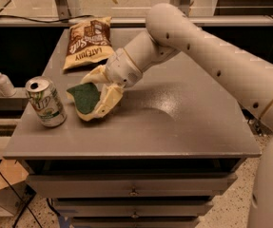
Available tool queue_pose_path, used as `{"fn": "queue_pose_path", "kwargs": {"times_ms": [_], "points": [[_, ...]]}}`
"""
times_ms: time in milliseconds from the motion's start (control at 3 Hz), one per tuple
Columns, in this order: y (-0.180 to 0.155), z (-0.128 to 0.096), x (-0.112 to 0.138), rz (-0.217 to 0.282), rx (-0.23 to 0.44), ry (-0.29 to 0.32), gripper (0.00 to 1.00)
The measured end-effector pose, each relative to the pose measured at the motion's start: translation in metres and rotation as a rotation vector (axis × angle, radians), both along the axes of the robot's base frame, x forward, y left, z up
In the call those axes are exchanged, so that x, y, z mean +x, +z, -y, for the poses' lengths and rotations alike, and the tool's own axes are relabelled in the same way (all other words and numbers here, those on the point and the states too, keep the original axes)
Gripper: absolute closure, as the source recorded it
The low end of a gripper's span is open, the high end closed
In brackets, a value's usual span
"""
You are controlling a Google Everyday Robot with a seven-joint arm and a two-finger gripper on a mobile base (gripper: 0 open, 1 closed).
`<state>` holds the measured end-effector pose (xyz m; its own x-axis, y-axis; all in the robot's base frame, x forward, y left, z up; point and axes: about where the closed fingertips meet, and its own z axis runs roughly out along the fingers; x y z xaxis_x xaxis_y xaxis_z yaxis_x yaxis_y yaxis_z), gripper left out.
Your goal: Move sponge near 7up can
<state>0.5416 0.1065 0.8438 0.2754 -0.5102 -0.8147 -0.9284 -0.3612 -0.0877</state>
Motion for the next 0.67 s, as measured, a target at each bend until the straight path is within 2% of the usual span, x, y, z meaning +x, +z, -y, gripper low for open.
{"fn": "queue_pose_path", "kwargs": {"times_ms": [333, 667], "points": [[-0.008, -0.026, -0.014, -0.054, 0.033, 0.075, 0.82], [-0.009, -0.041, -0.019, -0.048, 0.020, 0.103, 0.59]]}}
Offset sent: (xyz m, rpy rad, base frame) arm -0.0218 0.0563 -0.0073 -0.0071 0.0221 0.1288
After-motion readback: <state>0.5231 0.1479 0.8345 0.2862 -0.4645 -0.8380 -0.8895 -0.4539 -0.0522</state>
